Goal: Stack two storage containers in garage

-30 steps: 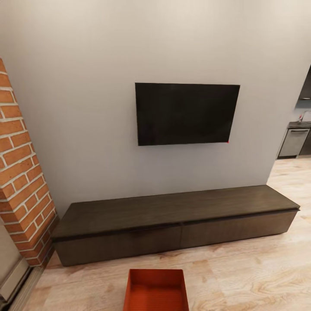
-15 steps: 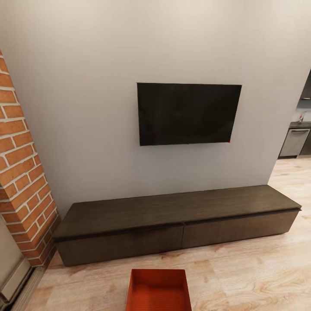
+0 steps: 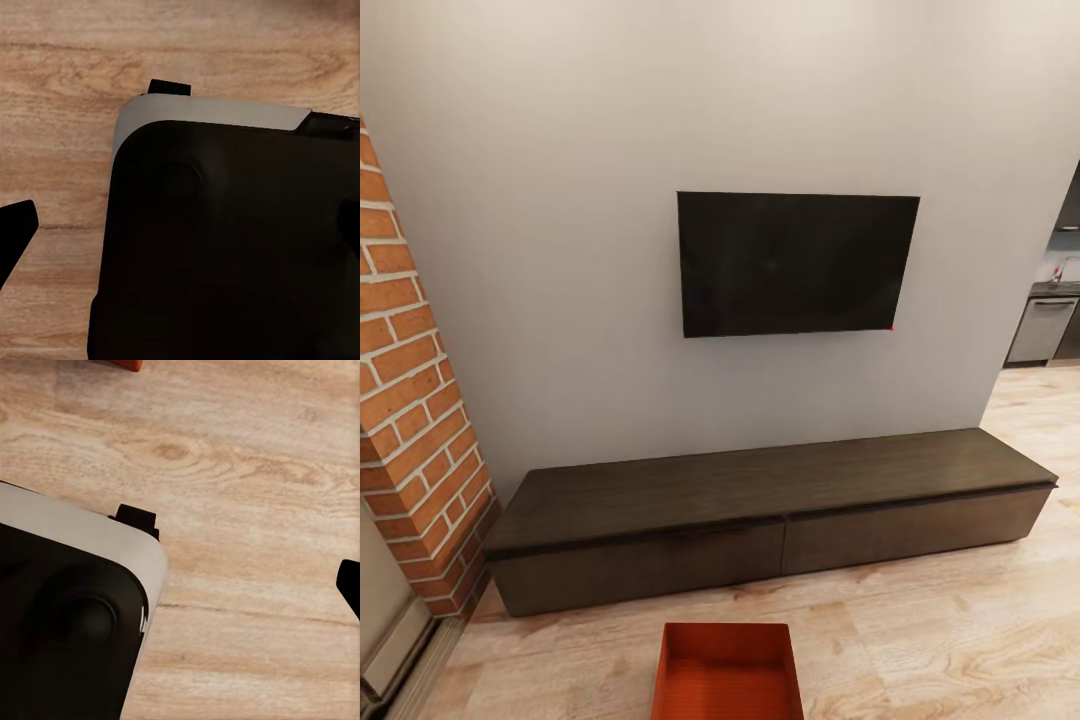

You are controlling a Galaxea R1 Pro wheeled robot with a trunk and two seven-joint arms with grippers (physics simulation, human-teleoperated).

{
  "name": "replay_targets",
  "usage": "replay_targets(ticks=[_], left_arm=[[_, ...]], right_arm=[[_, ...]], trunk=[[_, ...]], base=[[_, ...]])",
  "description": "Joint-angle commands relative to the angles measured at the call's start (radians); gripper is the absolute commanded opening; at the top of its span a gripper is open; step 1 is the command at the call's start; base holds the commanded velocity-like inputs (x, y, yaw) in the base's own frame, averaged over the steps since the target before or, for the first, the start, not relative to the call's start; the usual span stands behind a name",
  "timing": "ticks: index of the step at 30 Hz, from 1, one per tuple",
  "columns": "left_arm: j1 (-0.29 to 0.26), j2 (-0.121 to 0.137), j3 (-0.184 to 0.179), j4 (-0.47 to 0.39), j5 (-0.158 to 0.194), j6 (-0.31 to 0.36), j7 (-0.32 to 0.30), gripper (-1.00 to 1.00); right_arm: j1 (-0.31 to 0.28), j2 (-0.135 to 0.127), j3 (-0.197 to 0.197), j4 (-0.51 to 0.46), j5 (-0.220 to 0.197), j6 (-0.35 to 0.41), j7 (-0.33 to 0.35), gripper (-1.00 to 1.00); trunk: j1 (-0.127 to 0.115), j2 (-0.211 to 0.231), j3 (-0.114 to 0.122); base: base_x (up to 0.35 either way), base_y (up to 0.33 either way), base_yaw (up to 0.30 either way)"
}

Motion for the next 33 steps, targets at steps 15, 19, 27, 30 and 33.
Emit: replay_targets(ticks=[15, 19, 27, 30, 33], left_arm=[[0.0, 0.0, 0.001, 0.0, 0.007, -0.002, 0.001, 1.0], [0.0, 0.0, 0.0, 0.0, 0.007, -0.002, 0.001, 1.0], [0.0, 0.0, 0.0, 0.0, 0.007, -0.002, 0.001, 1.0], [0.0, 0.0, 0.001, 0.0, 0.007, -0.002, 0.001, 1.0], [0.0, 0.0, 0.0, 0.0, 0.007, -0.002, 0.001, 1.0]], right_arm=[[-0.001, 0.0, 0.008, 0.003, -0.007, -0.005, -0.001, 1.0], [-0.001, 0.0, 0.008, 0.003, -0.007, -0.005, -0.001, 1.0], [-0.001, 0.002, 0.008, 0.003, -0.007, -0.005, -0.001, 1.0], [-0.001, 0.002, 0.008, 0.003, -0.007, -0.005, -0.001, 1.0], [-0.001, 0.002, 0.008, 0.003, -0.007, -0.005, -0.001, 1.0]], trunk=[[0.0, -0.001, -0.001], [0.0, -0.001, -0.001], [0.0, -0.001, -0.001], [0.0, -0.001, -0.001], [0.0, -0.001, -0.001]], base=[[0.0, 0.0, -0.014], [0.0, 0.0, -0.022], [0.0, 0.0, -0.031], [0.0, 0.0, -0.035], [0.0, 0.0, -0.012]])
